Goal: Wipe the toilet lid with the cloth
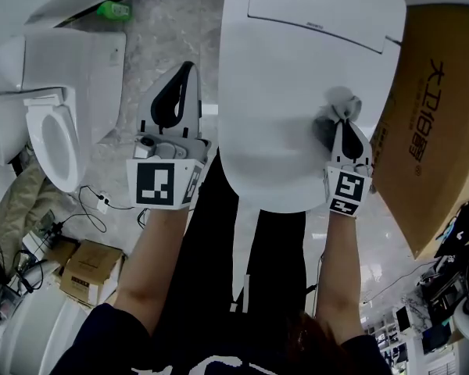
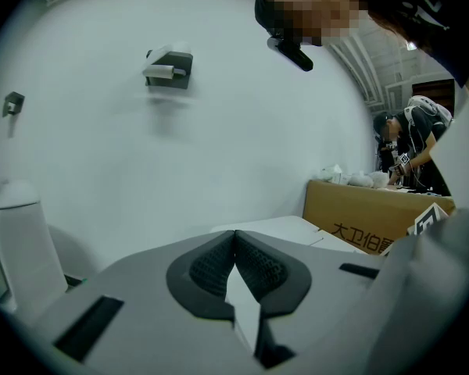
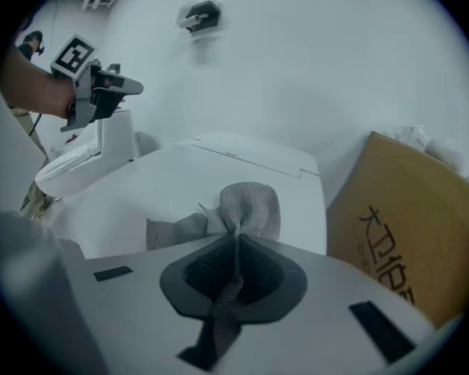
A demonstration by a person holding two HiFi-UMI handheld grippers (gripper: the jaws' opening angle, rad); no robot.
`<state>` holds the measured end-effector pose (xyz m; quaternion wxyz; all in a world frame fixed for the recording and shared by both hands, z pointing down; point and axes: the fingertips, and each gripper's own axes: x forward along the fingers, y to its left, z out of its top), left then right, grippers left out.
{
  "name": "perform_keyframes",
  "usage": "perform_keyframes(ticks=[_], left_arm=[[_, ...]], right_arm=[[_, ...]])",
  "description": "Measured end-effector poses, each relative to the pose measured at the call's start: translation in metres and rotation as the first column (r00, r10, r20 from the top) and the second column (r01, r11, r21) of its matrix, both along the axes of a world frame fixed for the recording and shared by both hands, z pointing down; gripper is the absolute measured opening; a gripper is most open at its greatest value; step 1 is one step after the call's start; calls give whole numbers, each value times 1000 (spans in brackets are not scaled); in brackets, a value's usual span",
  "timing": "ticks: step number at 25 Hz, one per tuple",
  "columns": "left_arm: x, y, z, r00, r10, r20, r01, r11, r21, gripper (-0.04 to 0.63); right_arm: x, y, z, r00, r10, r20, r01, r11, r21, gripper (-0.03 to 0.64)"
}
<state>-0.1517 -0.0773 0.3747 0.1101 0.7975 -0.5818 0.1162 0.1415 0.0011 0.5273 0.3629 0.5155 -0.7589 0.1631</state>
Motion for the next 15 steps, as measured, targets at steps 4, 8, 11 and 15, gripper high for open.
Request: perform_keyframes(ticks=[4,8,11,15], left_arm=[[8,1,1,1000,13,-2,-13,1000,-3,20],[14,1,2,1000,18,-5,-18,1000,-2,20],[15,2,0,1000,25,-4,-25,1000,-2,20],[10,0,-2,1000,20,3,-20,1000,4,20]], right_arm=[[62,6,3,984,180,-8,-180,984,6,34],[90,15,5,958,286,6,-286,958,-13,34],[93,22,5,935,355,11,-355,935,-21,34],[77,25,5,936,352,20,-351,936,-27,34]])
